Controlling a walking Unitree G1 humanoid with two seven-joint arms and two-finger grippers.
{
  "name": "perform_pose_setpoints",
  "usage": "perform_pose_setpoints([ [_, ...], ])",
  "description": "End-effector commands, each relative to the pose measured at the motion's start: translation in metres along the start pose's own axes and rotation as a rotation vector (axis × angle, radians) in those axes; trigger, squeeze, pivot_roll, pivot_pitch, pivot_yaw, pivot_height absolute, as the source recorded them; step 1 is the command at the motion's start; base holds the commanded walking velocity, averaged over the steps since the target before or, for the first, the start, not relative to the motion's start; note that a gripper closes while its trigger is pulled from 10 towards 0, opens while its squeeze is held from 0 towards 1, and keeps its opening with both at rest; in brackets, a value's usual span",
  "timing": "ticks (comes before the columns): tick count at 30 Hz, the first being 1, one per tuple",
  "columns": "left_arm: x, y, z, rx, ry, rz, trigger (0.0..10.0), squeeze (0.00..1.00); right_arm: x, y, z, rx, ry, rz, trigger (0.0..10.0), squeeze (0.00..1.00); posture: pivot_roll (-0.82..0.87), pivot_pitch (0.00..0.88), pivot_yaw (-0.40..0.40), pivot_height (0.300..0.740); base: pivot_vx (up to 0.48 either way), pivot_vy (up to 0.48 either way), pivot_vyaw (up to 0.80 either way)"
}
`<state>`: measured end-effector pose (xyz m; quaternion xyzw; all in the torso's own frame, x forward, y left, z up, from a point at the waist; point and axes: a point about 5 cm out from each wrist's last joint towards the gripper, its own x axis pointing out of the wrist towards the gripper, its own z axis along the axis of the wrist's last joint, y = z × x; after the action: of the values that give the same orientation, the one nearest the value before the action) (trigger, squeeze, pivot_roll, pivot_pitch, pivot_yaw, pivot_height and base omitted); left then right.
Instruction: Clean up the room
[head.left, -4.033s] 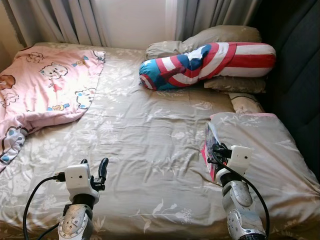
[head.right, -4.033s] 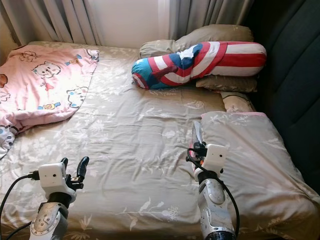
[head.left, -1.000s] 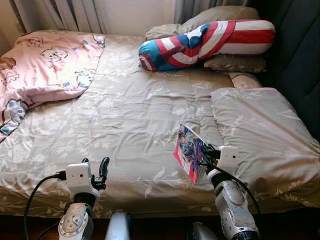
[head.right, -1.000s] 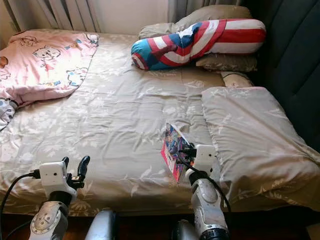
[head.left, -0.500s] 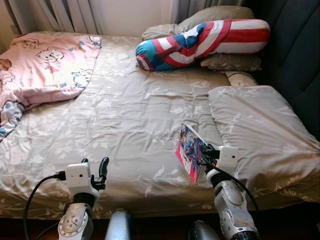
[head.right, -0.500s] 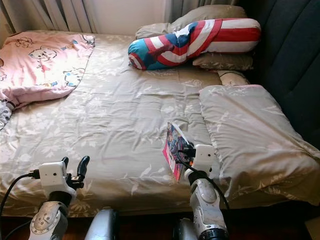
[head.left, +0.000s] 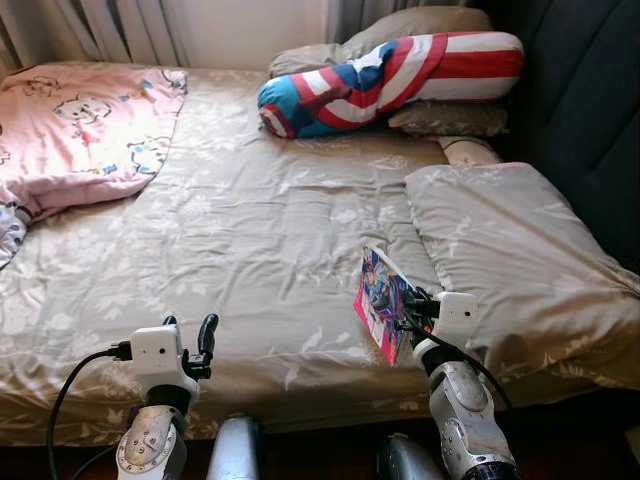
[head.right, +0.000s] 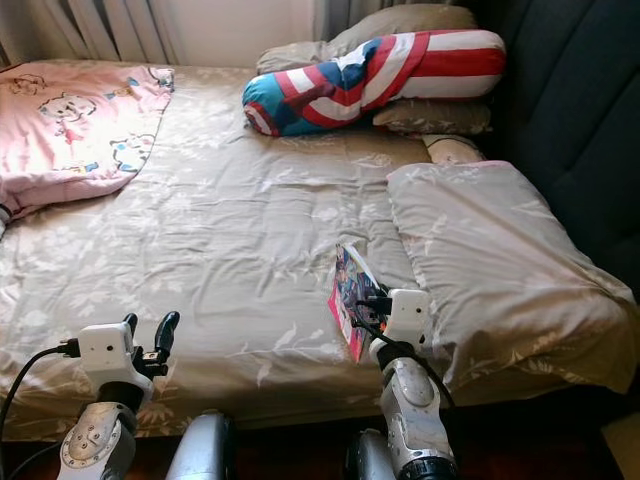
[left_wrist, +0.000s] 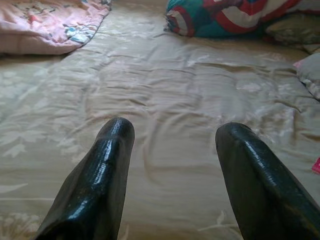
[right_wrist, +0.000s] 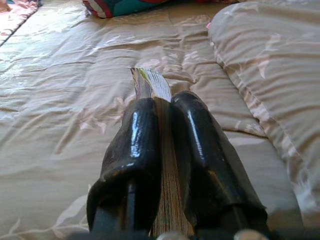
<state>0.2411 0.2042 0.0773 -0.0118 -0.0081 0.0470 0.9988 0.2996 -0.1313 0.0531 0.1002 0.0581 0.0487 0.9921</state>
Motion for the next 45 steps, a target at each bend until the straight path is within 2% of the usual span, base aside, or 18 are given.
perform_pose_setpoints([
  [1, 0.000, -0.001, 0.003, -0.011, -0.008, -0.001, 10.0, 0.00, 0.003, 0.001, 0.009, -0.003, -0.050, 0.007, 10.0, 0.00, 0.13, 0.102, -0.080, 0.608, 0.000, 0.000, 0.00],
  [9, 0.000, 0.000, 0.004, -0.009, -0.010, 0.001, 10.0, 0.00, 0.003, 0.002, 0.010, 0.003, -0.058, 0.018, 10.0, 0.00, 0.13, 0.102, -0.080, 0.608, 0.000, 0.000, 0.00],
  [15, 0.000, 0.000, 0.004, -0.009, -0.011, 0.001, 10.0, 0.00, 0.003, 0.007, 0.010, -0.018, -0.060, 0.057, 10.0, 0.00, 0.13, 0.101, -0.078, 0.608, 0.262, 0.000, 0.00],
  [19, 0.001, 0.000, 0.005, -0.011, -0.015, 0.002, 10.0, 0.00, 0.002, 0.011, 0.011, -0.028, -0.072, 0.085, 10.0, 0.00, 0.13, 0.097, -0.078, 0.608, 0.263, 0.000, 0.67],
  [22, 0.001, 0.000, 0.005, -0.010, -0.015, 0.000, 10.0, 0.00, 0.001, 0.011, 0.010, -0.023, -0.072, 0.088, 10.0, 0.00, 0.13, 0.096, -0.079, 0.608, 0.264, 0.000, 0.80],
  [33, 0.001, 0.001, 0.005, -0.009, -0.013, 0.000, 10.0, 0.00, 0.002, 0.009, 0.010, -0.007, -0.070, 0.071, 10.0, 0.00, 0.13, 0.098, -0.078, 0.608, 0.267, 0.000, 0.00],
  [40, 0.001, 0.001, 0.006, -0.006, -0.016, -0.004, 10.0, 0.00, 0.005, 0.009, 0.009, 0.055, -0.059, 0.043, 10.0, 0.00, 0.13, 0.104, -0.073, 0.608, 0.185, 0.000, 0.00],
  [43, 0.001, 0.001, 0.007, -0.003, -0.016, -0.009, 10.0, 0.00, 0.011, 0.009, 0.008, 0.099, -0.040, 0.032, 10.0, 0.00, 0.13, 0.109, -0.069, 0.608, 0.000, 0.000, 0.00],
  [45, 0.000, 0.001, 0.007, 0.000, -0.016, -0.010, 10.0, 0.00, 0.017, 0.009, 0.008, 0.169, -0.024, 0.023, 10.0, 0.00, 0.14, 0.117, -0.064, 0.608, 0.000, 0.000, 0.00],
])
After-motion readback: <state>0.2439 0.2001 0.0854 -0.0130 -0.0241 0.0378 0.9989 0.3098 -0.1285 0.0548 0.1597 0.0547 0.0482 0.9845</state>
